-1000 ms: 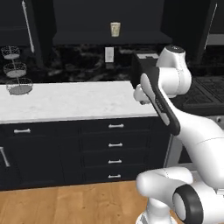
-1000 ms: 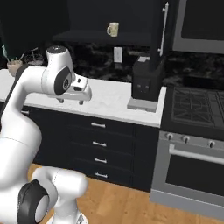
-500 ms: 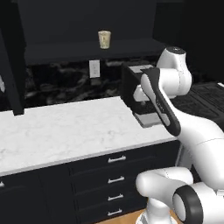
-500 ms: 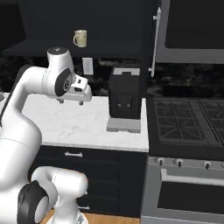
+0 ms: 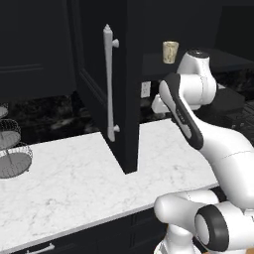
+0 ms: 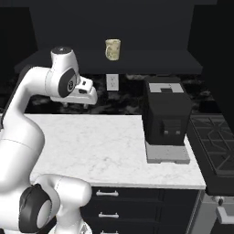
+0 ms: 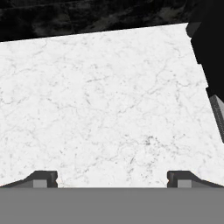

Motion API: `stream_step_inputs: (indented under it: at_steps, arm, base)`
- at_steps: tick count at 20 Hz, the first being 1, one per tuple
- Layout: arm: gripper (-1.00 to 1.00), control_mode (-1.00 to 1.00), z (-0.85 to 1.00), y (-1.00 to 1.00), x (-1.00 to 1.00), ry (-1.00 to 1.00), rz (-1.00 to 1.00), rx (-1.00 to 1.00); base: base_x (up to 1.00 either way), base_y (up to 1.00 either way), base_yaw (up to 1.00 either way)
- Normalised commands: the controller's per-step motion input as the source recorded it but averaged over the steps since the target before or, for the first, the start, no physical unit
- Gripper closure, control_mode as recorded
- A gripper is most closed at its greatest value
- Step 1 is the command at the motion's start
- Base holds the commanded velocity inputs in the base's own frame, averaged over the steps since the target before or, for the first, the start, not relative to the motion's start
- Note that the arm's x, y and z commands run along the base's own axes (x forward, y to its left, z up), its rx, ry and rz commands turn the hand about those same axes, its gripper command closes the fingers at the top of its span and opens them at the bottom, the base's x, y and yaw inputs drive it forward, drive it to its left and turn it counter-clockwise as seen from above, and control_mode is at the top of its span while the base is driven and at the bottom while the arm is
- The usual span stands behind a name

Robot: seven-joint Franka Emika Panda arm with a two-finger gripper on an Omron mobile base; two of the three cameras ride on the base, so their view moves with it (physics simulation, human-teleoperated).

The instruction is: Gather all objects into one cabinet and sort the glasses and bowls to opposite sides.

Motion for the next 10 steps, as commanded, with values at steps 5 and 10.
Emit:
stream_step_inputs:
  at_steps: [5,10]
  arm:
    - [-1.00,1.00,0.00,0.00,0.00,0.00,0.00,0.00]
    - [-1.00,1.00,0.00,0.00,0.00,0.00,0.00,0.00]
  base:
    - [0.18,0.04,0.00]
    - [0.07,0.00,0.00]
